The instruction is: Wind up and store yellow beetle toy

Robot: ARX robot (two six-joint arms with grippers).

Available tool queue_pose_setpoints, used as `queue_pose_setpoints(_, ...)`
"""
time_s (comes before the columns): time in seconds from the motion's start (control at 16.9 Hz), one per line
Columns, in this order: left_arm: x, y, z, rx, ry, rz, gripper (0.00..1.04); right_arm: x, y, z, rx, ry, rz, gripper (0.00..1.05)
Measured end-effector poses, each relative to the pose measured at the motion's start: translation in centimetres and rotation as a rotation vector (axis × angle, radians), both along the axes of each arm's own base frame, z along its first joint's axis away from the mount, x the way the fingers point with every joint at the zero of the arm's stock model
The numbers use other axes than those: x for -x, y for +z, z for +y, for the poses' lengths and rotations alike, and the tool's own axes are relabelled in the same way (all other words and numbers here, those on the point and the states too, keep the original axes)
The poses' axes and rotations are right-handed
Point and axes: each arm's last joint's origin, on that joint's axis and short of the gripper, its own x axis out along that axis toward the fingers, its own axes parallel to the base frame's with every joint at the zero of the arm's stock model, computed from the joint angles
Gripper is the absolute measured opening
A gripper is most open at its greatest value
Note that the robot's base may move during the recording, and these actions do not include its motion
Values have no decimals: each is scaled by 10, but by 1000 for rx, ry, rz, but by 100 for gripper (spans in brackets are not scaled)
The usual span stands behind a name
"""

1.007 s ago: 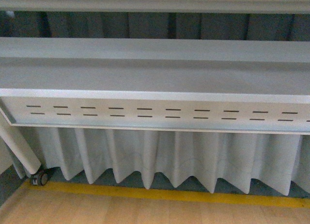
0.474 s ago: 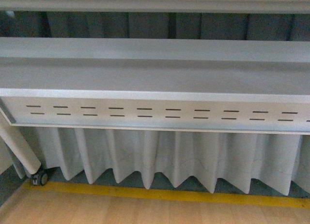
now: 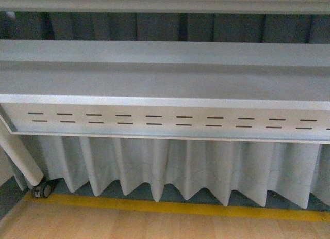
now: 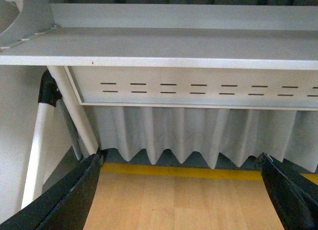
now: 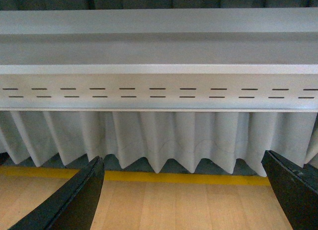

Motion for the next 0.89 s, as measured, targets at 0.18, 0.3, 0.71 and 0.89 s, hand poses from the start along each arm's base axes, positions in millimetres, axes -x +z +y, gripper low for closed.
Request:
queue_pose_setpoints(0.18, 0, 0, 0, 0, 0, 0, 98, 0, 0, 0, 0, 0, 0, 98)
queue_pose_setpoints(0.3, 0, 0, 0, 0, 0, 0, 98, 0, 0, 0, 0, 0, 0, 98)
queue_pose_setpoints(0.71, 0, 0, 0, 0, 0, 0, 98, 0, 0, 0, 0, 0, 0, 98)
queue_pose_setpoints(0.89, 0, 0, 0, 0, 0, 0, 98, 0, 0, 0, 0, 0, 0, 98)
